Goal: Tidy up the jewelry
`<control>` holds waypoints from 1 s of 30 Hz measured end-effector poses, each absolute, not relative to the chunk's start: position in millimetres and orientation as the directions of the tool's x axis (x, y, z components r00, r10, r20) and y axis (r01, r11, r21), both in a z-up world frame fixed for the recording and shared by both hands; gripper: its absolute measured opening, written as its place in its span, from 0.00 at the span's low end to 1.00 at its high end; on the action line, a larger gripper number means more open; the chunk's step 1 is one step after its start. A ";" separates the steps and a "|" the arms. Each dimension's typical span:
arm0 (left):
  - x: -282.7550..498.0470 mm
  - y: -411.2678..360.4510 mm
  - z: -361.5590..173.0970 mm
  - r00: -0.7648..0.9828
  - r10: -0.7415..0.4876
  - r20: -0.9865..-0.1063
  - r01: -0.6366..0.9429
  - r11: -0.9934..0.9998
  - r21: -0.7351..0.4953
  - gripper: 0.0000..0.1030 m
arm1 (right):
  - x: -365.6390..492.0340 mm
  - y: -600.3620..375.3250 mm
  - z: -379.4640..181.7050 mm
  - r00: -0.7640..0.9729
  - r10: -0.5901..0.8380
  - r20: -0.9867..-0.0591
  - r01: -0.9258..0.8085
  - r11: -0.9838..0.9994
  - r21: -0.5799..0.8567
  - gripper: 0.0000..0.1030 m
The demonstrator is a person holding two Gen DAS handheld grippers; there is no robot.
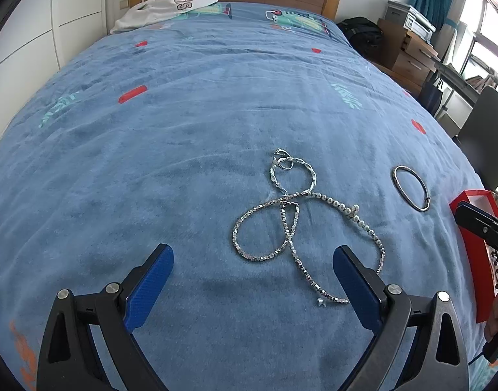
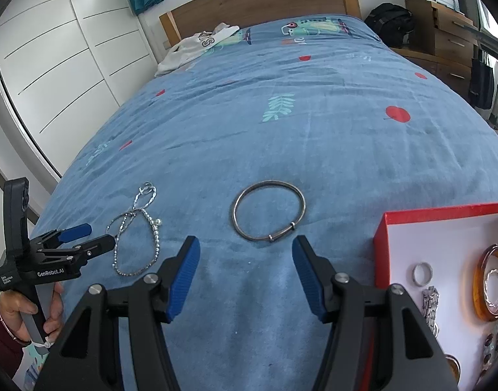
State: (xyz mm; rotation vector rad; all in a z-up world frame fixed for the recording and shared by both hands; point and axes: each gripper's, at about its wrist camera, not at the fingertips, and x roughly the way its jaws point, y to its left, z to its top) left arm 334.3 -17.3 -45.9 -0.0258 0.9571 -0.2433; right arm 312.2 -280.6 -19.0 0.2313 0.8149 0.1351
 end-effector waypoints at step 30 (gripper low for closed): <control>337.0 -10.3 -42.2 0.559 -0.219 -0.800 0.173 0.974 -0.145 0.93 | 316.7 -281.2 -23.3 0.680 0.207 -0.703 -0.026 0.965 0.259 0.56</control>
